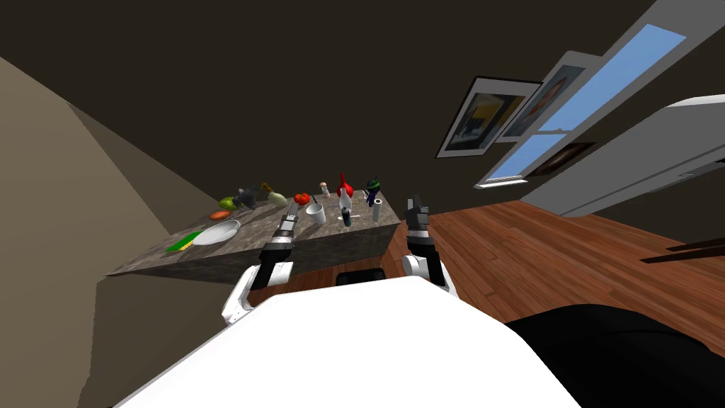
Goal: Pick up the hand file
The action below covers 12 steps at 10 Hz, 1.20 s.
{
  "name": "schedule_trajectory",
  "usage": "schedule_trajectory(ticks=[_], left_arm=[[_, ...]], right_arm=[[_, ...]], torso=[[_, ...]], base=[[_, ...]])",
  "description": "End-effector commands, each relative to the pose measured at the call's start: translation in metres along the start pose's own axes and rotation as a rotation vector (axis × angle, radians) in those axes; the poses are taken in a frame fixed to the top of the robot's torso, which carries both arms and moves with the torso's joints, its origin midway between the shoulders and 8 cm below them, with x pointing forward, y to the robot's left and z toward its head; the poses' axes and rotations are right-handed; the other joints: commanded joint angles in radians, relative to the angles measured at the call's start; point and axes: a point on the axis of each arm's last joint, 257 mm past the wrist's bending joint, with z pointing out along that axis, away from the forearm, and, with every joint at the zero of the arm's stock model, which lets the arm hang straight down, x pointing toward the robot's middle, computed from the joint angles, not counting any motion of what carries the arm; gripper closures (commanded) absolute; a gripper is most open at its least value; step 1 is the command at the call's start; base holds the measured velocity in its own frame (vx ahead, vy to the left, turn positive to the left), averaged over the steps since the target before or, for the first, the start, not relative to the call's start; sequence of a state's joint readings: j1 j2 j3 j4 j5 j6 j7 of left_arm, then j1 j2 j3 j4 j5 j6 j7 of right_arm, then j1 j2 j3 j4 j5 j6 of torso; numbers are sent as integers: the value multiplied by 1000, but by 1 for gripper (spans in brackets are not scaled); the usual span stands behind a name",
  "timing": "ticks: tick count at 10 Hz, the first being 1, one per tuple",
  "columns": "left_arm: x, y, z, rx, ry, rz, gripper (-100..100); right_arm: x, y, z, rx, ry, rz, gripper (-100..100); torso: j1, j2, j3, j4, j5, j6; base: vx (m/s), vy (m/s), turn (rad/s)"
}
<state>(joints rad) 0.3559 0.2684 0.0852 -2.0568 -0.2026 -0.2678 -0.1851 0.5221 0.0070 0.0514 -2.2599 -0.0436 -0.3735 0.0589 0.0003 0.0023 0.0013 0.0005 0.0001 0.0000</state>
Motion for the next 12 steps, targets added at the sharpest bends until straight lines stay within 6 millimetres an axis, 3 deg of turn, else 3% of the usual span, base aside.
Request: schedule_trajectory(ticks=[1, 8, 12], left_arm=[[-3, 14, 6, -17, 23, 106, -100], [-22, 67, 23, -91, 93, 485, -100], [-40, 104, 28, -166, 120, 686, -100]], right_arm=[[0, 0, 0, 0, 0, 0, 0], [0, 0, 0, 0, 0, 0, 0], [0, 0, 0, 0, 0, 0, 0]], torso=[[0, 0, 0, 0, 0, 0], [0, -2, -1, 0, 0, 0], [1, -4, -3, -1, 0, 0]], base=[[-38, 2, -9], [-18, -1, -47], [25, 13, -176]])
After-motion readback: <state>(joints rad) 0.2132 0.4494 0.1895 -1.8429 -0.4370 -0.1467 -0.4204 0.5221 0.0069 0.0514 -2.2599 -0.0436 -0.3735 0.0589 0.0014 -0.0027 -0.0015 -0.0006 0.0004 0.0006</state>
